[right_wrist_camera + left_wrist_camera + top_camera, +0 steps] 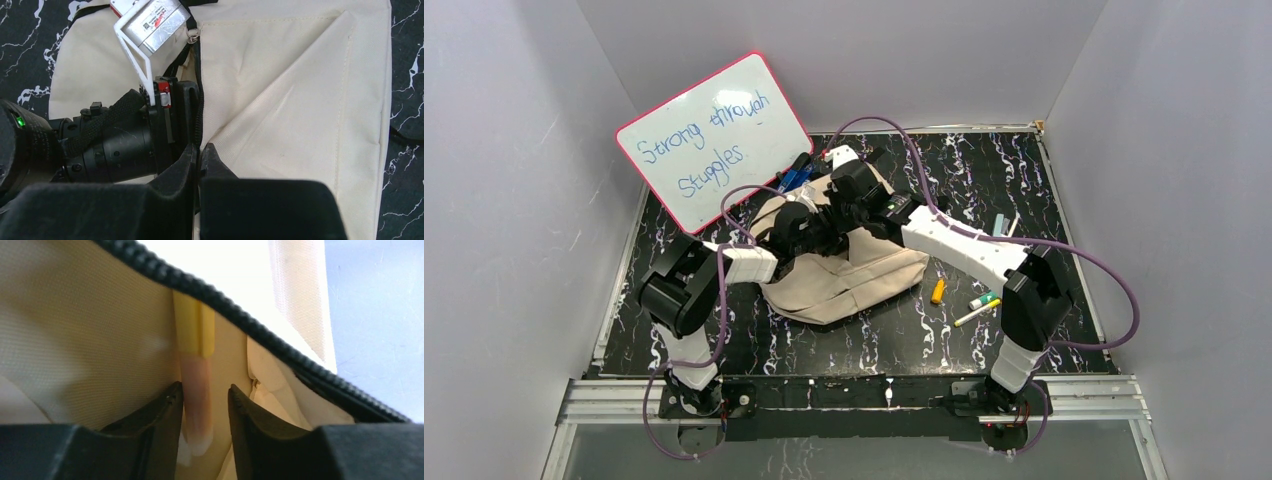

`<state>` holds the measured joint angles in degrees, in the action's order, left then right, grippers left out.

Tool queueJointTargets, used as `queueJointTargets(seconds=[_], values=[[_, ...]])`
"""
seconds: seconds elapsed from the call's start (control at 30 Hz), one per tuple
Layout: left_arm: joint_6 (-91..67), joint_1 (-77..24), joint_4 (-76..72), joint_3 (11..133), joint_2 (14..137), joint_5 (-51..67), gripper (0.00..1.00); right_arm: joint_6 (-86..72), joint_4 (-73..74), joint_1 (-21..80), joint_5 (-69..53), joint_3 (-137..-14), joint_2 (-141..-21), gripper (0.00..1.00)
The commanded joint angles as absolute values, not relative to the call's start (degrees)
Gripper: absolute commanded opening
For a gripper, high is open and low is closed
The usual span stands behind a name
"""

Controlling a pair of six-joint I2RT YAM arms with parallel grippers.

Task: Pack the student bag
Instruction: Place the stationery in the student bag.

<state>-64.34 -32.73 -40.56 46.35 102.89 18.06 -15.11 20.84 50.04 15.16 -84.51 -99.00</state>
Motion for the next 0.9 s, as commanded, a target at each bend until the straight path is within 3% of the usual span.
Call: queueJointTargets(seconds=[0.0,0.1,0.37,0.43,0.53,0.87], values=[[-61.82,-32.83,-39.25,46.15,98.15,17.89,0.39,-16.85,14.41,50.12,15.3,-84.54,-94.24,0.0],[-60.05,-32.66,-33.22,45.18,93.8,14.88,0.47,-17.03,14.5,49.86,15.0,-84.16,-94.3,0.0],[-52.99,-32.52,-16.88,44.78,82.77,6.96,0.52,-17.31,14.4,48.97,13.91,-83.41,-94.7,0.04],[-51.31,-32.54,-12.33,44.74,80.6,4.39,0.52,-17.31,14.75,48.96,13.57,-83.42,-95.19,0.12],[-48.91,-32.61,-8.35,43.33,76.81,0.96,0.5,-17.7,15.95,48.86,14.4,-83.33,-95.7,0.38],[-42.5,-32.61,1.64,42.95,68.69,-11.3,0.46,-17.61,18.32,48.47,16.91,-80.36,-91.33,0.54]])
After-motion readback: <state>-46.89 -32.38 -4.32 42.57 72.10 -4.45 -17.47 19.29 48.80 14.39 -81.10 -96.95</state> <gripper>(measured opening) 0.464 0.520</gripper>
